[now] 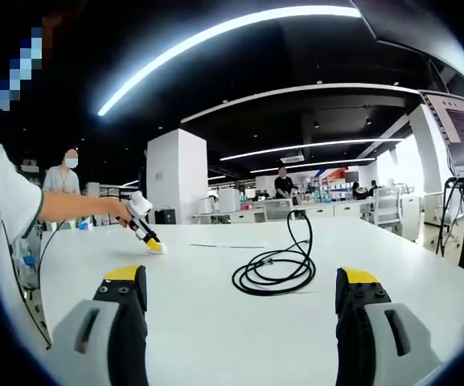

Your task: Plug the desk Type‑C cable into the charger adapter.

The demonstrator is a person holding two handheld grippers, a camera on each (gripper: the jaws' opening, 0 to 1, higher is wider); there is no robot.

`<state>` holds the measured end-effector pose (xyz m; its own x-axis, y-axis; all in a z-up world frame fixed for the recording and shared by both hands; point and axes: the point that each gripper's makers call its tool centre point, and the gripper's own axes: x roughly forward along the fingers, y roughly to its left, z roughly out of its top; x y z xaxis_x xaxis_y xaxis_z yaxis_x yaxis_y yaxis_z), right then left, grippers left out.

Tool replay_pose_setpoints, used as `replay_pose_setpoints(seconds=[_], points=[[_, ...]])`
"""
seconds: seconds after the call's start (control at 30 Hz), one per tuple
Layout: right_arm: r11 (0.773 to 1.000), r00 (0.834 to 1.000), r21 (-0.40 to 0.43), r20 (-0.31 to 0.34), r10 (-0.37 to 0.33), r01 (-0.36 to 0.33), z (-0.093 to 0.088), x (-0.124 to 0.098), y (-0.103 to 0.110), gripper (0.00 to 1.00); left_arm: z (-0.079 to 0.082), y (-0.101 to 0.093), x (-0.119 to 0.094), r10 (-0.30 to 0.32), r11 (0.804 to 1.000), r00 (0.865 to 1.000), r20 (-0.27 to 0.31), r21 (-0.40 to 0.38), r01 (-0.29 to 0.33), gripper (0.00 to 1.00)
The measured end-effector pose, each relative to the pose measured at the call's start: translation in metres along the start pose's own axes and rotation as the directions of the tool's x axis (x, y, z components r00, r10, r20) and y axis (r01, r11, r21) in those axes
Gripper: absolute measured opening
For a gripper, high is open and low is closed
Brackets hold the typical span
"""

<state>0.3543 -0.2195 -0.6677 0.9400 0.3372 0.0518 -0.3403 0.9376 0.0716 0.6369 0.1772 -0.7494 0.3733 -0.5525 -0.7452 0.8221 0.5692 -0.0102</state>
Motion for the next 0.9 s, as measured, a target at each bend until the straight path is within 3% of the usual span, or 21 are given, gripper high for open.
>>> replay_pose_setpoints(seconds=[0.9], points=[[1.000, 1.000, 0.007, -0.002, -0.005, 0.005, -0.0024, 0.0010, -0.0004, 1.00, -0.0047, -0.0079, -0.0032, -0.004, 1.000, 1.000, -0.027, 0.003, 0.004, 0.26]])
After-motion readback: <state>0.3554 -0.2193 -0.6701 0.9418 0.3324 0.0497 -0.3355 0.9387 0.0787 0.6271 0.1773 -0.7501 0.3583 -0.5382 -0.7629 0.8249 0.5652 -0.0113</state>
